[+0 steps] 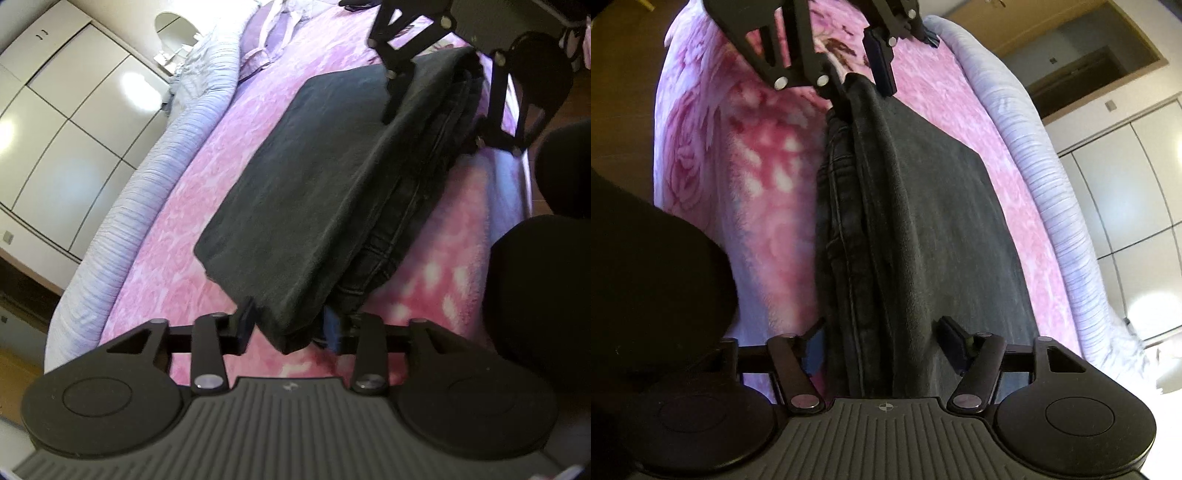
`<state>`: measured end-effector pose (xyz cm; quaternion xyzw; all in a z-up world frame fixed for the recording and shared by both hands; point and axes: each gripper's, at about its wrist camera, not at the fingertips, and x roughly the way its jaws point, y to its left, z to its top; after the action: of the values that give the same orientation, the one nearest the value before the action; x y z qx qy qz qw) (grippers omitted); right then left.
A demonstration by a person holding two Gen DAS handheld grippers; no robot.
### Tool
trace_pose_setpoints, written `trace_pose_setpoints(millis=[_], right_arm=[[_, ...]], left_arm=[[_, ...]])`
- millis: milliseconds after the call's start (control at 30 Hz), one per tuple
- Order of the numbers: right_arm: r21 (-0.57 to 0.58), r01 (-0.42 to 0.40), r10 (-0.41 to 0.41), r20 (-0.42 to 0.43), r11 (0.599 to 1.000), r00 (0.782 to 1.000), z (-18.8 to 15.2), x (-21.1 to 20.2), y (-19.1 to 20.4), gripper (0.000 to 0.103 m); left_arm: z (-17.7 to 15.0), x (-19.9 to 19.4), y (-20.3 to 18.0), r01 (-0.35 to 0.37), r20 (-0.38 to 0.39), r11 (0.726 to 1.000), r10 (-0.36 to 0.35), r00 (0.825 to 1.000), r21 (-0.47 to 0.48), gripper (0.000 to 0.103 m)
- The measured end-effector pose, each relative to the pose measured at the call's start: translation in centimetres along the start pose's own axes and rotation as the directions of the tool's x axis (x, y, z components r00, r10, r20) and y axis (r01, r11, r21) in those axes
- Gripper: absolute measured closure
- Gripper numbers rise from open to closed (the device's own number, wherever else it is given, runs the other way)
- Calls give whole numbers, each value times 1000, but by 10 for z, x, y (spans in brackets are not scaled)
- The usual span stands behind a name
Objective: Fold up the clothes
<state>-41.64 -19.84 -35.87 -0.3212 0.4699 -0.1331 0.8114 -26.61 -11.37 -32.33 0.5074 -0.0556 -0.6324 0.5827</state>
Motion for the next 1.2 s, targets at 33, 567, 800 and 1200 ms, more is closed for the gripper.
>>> trace_pose_setpoints(millis=[33, 567, 800, 1200], right_arm=[[22, -2, 2, 7, 1000, 1000, -1, -2, -4, 62], [296, -127, 97, 114, 947, 989, -1, -27, -61, 71], [267, -91, 76, 66, 959, 995, 1, -27, -42, 60], [-21, 132, -133, -94, 991, 987, 5, 3, 14, 43]], left_arm=[[0, -2, -1, -21, 2, 1000, 21, 1000, 7, 52], [33, 34, -64, -177, 89, 931, 157, 984, 318, 26], [39, 40, -46, -66, 20, 968, 63, 998, 240, 61], [41, 39, -30, 10, -10, 980, -8, 1000, 196, 62]])
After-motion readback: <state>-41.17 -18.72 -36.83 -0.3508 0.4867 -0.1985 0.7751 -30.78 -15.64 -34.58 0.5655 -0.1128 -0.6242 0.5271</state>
